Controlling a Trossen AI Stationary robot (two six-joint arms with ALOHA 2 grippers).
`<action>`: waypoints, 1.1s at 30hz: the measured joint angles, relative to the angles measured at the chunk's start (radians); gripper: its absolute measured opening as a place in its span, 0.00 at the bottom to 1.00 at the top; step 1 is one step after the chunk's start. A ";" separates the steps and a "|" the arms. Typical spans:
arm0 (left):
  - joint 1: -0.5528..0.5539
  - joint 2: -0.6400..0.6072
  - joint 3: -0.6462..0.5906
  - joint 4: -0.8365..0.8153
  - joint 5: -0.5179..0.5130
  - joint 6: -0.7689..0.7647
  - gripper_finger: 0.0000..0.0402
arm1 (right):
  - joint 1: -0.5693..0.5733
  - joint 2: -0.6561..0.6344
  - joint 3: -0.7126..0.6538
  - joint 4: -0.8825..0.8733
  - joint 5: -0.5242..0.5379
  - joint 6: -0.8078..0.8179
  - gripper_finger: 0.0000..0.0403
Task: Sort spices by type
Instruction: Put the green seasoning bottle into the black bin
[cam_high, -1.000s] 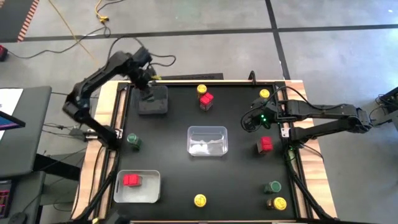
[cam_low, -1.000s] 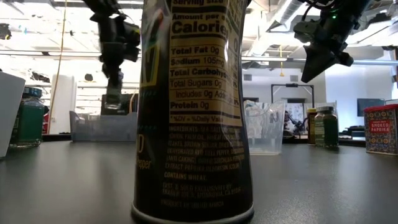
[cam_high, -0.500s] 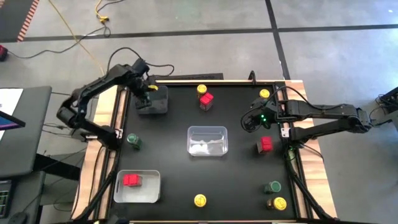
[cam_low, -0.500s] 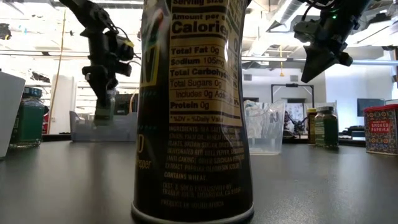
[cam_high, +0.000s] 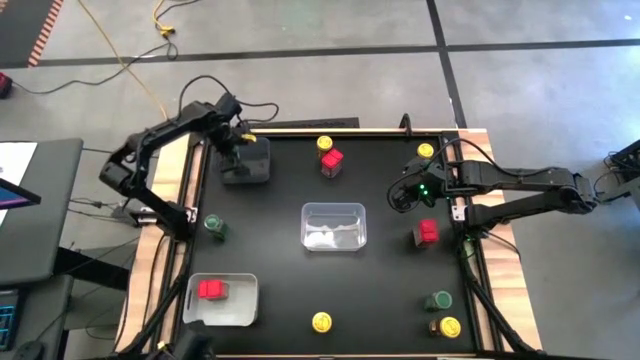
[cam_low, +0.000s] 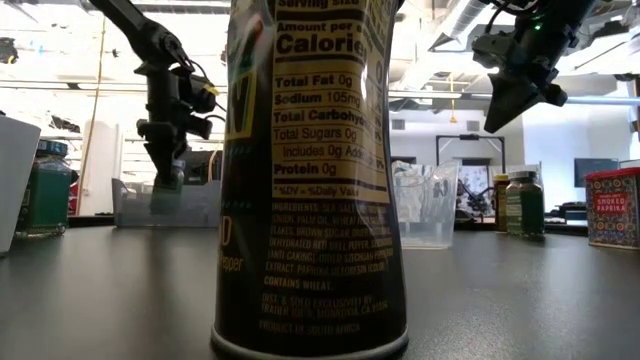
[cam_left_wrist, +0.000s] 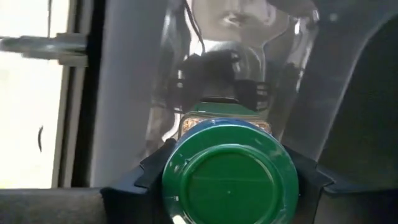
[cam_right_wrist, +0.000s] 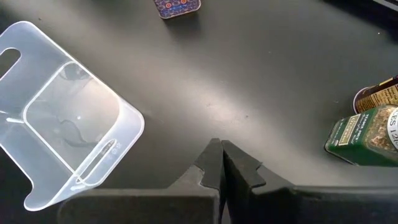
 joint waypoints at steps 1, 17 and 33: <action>0.006 0.000 0.000 0.011 0.000 -0.008 0.49 | 0.000 0.000 0.000 0.000 0.000 0.000 0.08; 0.043 0.005 -0.050 0.073 -0.004 -0.042 0.52 | 0.000 0.000 0.000 0.000 0.000 0.000 0.08; 0.043 0.004 -0.065 0.132 -0.003 -0.075 0.52 | 0.000 0.000 0.000 0.000 0.000 0.000 0.08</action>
